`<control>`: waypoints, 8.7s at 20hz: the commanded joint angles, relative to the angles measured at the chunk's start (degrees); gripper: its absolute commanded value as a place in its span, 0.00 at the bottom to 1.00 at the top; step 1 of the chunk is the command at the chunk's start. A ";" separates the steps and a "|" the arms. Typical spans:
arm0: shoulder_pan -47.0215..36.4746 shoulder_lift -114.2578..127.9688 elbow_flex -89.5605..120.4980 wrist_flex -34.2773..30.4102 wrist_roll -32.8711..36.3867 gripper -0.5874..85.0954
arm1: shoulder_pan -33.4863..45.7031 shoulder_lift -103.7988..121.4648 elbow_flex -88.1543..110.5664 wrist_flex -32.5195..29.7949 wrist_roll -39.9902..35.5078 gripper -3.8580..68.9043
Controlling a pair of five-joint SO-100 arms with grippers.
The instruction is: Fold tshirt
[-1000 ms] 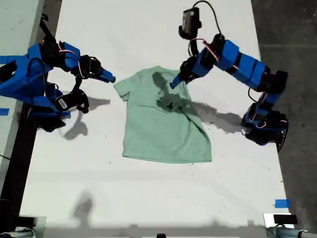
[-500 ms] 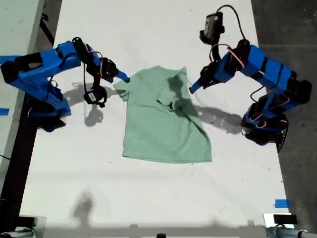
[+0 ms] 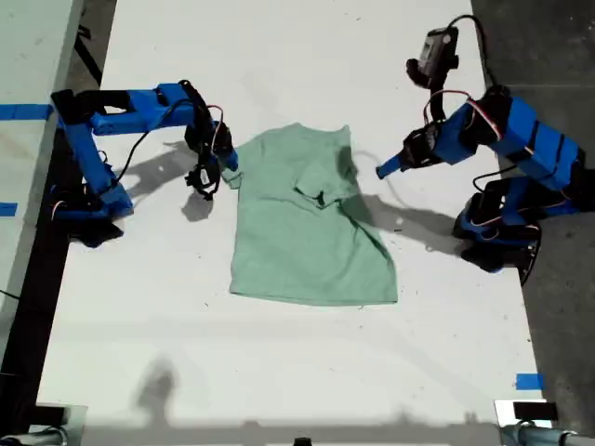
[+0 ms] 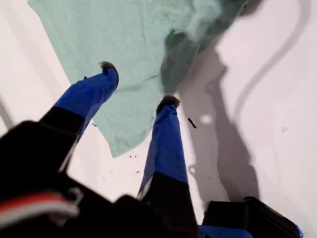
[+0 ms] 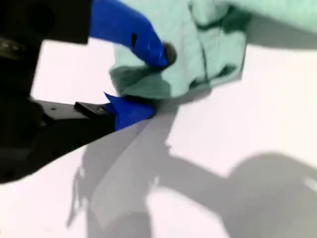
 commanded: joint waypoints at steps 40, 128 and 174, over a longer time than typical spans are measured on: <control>29.97 41.40 6.06 13.62 -28.04 0.28 | -15.82 -0.18 18.90 -19.25 7.73 0.46; 47.29 32.17 14.68 0.62 -44.82 0.01 | -29.53 -55.02 -38.06 -4.92 18.28 0.45; 59.77 15.38 1.14 -6.33 -53.09 0.29 | -33.84 -61.44 -38.06 -9.49 26.10 0.54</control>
